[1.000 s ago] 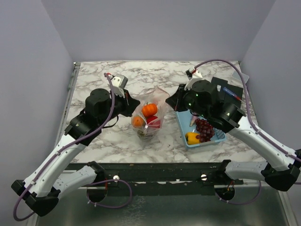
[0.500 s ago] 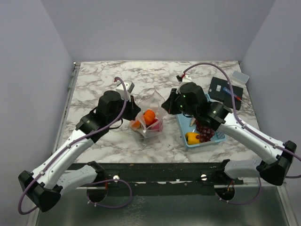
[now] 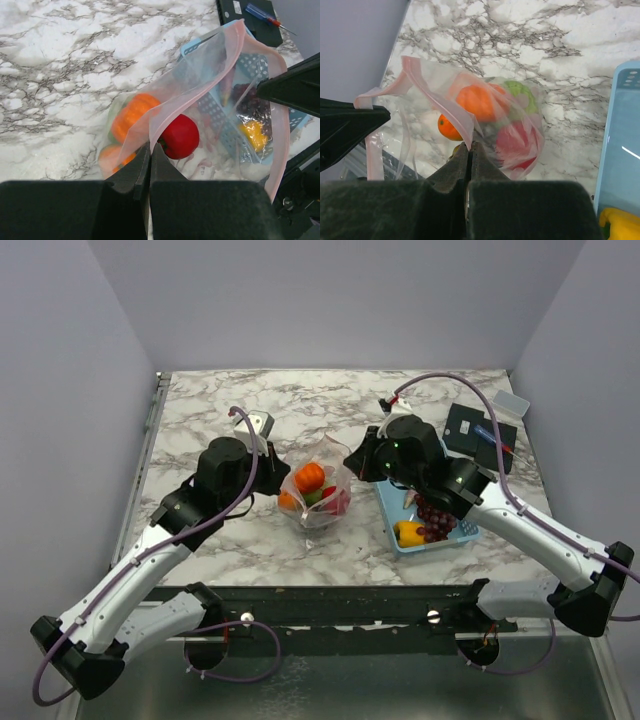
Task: Place the food in the zip-top bag and seal the zipper
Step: Adjust the zipper food storage bag at the center of the board.
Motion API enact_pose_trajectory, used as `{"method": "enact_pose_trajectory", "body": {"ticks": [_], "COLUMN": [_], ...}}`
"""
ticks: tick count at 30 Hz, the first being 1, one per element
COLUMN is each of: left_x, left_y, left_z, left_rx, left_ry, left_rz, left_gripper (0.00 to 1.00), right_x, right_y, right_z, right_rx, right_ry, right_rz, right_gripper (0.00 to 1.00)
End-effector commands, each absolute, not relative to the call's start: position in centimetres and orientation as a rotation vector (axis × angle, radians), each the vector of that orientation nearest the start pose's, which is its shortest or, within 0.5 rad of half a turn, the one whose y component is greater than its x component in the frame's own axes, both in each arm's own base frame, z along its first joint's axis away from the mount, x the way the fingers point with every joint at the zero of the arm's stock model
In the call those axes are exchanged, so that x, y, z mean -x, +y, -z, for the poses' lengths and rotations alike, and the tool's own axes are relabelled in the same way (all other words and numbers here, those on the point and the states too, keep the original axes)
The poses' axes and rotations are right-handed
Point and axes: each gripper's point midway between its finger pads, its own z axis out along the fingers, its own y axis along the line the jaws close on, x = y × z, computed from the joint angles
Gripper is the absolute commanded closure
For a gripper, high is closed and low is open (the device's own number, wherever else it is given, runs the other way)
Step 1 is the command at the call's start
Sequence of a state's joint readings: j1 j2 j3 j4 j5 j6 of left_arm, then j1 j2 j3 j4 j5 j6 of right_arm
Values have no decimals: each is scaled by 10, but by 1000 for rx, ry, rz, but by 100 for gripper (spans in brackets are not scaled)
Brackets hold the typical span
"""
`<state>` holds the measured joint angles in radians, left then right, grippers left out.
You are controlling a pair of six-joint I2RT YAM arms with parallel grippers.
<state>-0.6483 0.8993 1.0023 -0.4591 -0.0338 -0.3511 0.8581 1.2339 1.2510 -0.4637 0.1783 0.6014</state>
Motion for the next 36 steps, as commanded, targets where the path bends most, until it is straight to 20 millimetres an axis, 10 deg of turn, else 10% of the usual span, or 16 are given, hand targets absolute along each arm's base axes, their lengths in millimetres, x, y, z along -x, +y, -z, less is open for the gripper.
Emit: {"method": "enact_pose_trajectory", "body": {"ticks": [1, 13, 24, 36], "left_x": [-251, -269, -274, -266], "left_y": [-186, -182, -183, -190], "left_z": [-281, -332, -304, -302], "left_rx": [-249, -254, -276, -329], "left_ry": [1954, 1852, 1893, 1845], "left_rz": [557, 485, 445, 506], "left_gripper": [100, 100, 100, 100], "right_x": [-264, -278, -291, -279], "right_y": [292, 296, 305, 277], "right_z": [-285, -317, -290, -314], "right_rx": [138, 135, 149, 105], "right_ry": [2077, 2017, 2067, 2025], "right_rz": [-740, -714, -648, -618], "right_gripper": [100, 99, 99, 52]}}
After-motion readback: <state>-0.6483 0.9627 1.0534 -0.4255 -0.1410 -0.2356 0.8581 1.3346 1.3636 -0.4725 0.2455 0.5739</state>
